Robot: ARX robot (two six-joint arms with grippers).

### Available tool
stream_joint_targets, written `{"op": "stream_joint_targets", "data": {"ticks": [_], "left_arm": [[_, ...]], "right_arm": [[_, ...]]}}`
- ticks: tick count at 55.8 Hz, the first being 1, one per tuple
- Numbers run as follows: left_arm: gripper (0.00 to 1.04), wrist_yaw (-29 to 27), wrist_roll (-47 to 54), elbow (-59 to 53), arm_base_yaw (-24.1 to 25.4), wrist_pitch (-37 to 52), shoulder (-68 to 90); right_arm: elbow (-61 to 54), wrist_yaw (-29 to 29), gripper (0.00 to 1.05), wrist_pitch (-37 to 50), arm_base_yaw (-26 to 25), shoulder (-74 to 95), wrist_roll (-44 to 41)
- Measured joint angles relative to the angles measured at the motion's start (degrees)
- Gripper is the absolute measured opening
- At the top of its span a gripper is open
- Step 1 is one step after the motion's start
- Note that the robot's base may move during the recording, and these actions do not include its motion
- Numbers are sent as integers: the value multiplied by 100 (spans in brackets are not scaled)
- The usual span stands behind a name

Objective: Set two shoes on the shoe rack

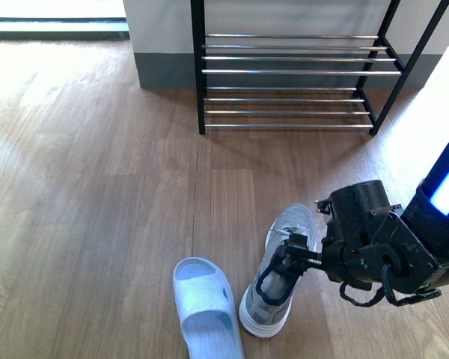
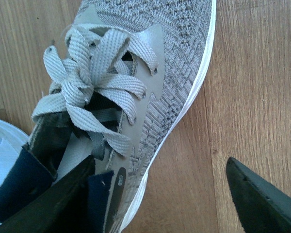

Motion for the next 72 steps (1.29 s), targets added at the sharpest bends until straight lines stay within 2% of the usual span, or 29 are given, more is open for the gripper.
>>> {"op": "stream_joint_targets", "data": {"ticks": [15,17,21,27,33,45,48,53,59,65,69,72], "left_arm": [[1,0,-2,0,0,0,0],[1,0,-2,0,0,0,0],[1,0,0,0,0,0,0],[1,0,0,0,0,0,0],[1,0,0,0,0,0,0],[1,2,0,0,0,0,0],[1,0,0,0,0,0,0],[1,0,0,0,0,0,0],[1,0,0,0,0,0,0],[1,0,0,0,0,0,0],[1,0,0,0,0,0,0],[1,0,0,0,0,0,0]], "right_arm": [[179,-219,19,-240,94,44,575],[186,-219,16,-258,107,44,595],[199,-229,1,-269,149,44,664],[17,-214,1,-127,107,-50,682],[-647,-133,1,94,-96,-562,529],[-2120,343,1,98,-494,-2651,-780],[-2592,450,1,-103,-520,-3539,-1331],[-3058,542,1,-446,-518,-4540,-1794],[-3713,752,1,-1287,-426,-6424,-2474],[-4098,1165,1,-2605,87,-8813,-3171],[-4207,1569,1,-3086,455,-9792,-3545],[-4288,1666,1,-3246,686,-10631,-3823]]}}
